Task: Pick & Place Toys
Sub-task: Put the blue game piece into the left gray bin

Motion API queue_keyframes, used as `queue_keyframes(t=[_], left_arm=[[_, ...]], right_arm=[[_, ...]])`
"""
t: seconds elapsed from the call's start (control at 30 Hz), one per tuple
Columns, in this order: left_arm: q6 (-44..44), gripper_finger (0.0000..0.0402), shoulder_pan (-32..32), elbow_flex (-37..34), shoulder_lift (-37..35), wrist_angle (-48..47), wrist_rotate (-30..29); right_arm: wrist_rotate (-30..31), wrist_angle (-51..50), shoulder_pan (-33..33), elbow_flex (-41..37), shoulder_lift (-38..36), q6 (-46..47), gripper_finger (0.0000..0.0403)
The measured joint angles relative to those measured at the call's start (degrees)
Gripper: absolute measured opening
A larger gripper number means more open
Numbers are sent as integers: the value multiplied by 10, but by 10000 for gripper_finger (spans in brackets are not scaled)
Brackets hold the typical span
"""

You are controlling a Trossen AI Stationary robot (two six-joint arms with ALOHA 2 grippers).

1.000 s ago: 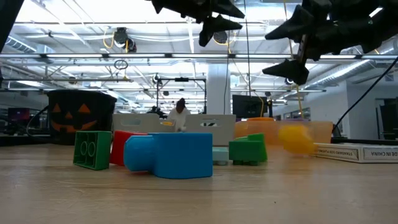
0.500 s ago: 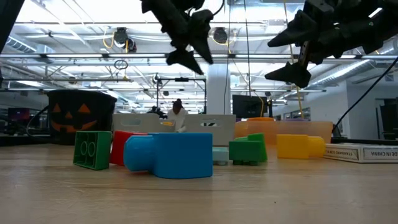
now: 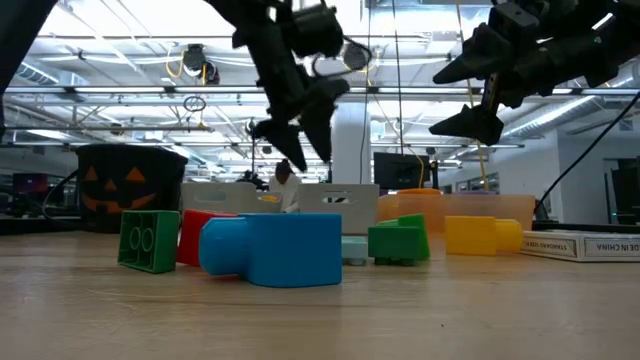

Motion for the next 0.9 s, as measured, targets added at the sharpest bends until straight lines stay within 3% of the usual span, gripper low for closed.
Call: queue_keyframes(t=[0.33,0.9], left_arm=[[-37,255,-17,-1,76,-7,1],[-54,247,-16,0,122,18,-3]], right_arm=[[-2,-13,0,0,0,25,393],[0,-14,0,0,0,40,393]])
